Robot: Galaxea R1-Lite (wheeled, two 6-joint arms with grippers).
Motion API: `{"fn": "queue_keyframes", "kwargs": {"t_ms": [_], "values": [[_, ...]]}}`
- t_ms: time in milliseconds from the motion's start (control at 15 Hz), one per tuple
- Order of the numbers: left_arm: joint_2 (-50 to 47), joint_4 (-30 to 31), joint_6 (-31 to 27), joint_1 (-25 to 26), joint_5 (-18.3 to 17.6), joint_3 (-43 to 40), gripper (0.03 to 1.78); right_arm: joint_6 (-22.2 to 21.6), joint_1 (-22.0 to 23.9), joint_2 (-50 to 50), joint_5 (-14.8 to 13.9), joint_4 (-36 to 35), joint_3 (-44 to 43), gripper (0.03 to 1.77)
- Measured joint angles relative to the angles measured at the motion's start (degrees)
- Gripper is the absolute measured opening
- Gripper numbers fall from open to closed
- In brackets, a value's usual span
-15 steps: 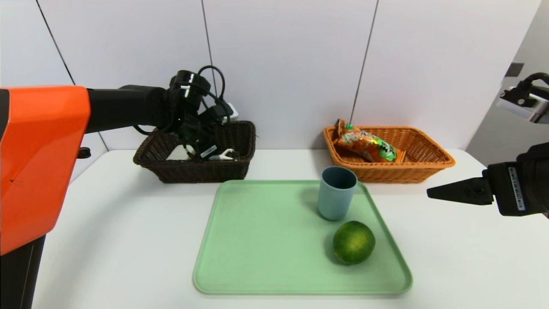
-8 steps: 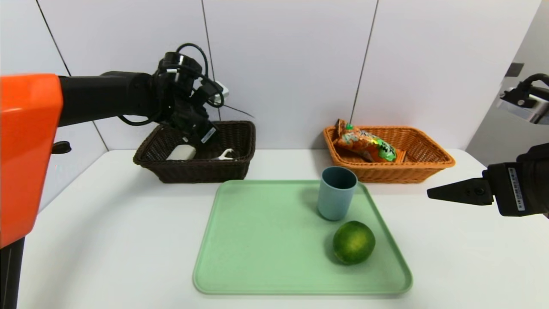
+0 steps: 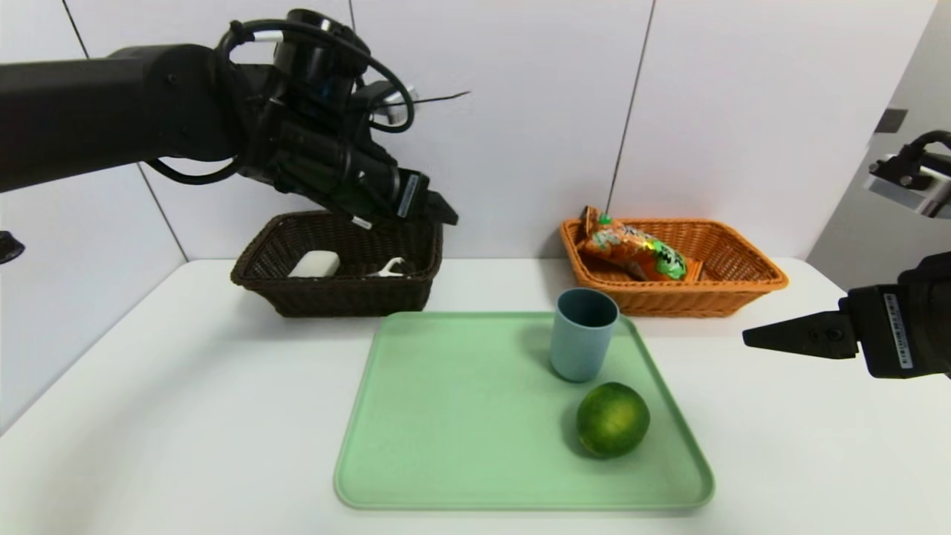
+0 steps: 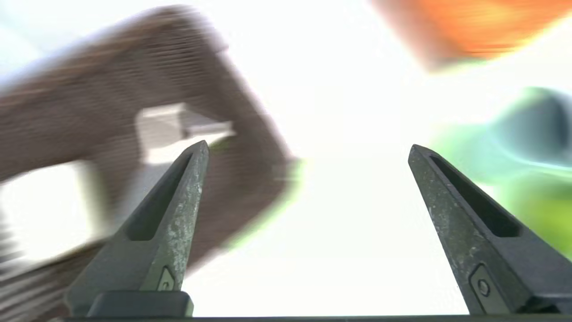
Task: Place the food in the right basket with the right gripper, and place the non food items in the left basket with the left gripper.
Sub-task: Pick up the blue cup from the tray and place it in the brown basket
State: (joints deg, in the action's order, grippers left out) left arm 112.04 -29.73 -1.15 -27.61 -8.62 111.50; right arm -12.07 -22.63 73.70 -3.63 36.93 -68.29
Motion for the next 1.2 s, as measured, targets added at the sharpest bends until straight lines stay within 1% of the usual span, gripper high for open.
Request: {"fn": "queue_keyframes", "kwargs": {"t_ms": [67, 200, 267, 400, 467, 600, 800, 933, 1067, 1200], "values": [[-1.2, 0.1, 1.1, -1.5, -3.1, -1.1, 1.6, 0.0, 0.0, -0.2, -0.1, 0.1, 0.1, 1.7], [-3.3, 1.0, 1.3, -4.2, -8.5, -4.1, 1.62, 0.0, 0.3, -0.5, -0.1, 0.0, 0.2, 1.7], [-4.0, 2.2, 1.2, -5.2, -10.5, -5.9, 1.63, 0.0, 0.7, -0.6, -0.1, 0.0, 0.3, 1.7], [-5.1, 6.7, 0.7, -6.8, -13.0, -10.8, 1.65, 0.0, 1.5, -0.7, 0.0, 0.0, 0.3, 1.7], [-5.4, 9.6, 0.0, -7.1, -14.1, -13.7, 1.66, 0.0, 1.9, -0.7, 0.0, 0.1, 0.3, 1.7], [-6.0, 17.6, -2.9, -7.5, -17.3, -21.2, 1.67, 0.1, 2.6, -0.7, 0.0, 0.0, 0.4, 1.7], [-5.7, 32.5, -9.0, -7.9, -21.5, -31.8, 1.67, 0.1, 2.9, -0.8, 0.0, 0.0, 0.6, 1.7], [-4.6, 41.6, -10.3, -8.2, -23.2, -36.6, 1.67, 0.3, 3.1, -0.8, -0.1, 0.1, 0.9, 1.7], [-3.1, 46.9, -10.6, -8.4, -26.4, -39.1, 1.68, 0.5, 3.2, -0.8, -0.1, 0.0, 1.0, 1.7], [-1.3, 49.1, -10.7, -8.5, -27.4, -39.8, 1.69, 0.5, 3.3, -0.7, -0.1, 0.0, 1.0, 1.7]]}}
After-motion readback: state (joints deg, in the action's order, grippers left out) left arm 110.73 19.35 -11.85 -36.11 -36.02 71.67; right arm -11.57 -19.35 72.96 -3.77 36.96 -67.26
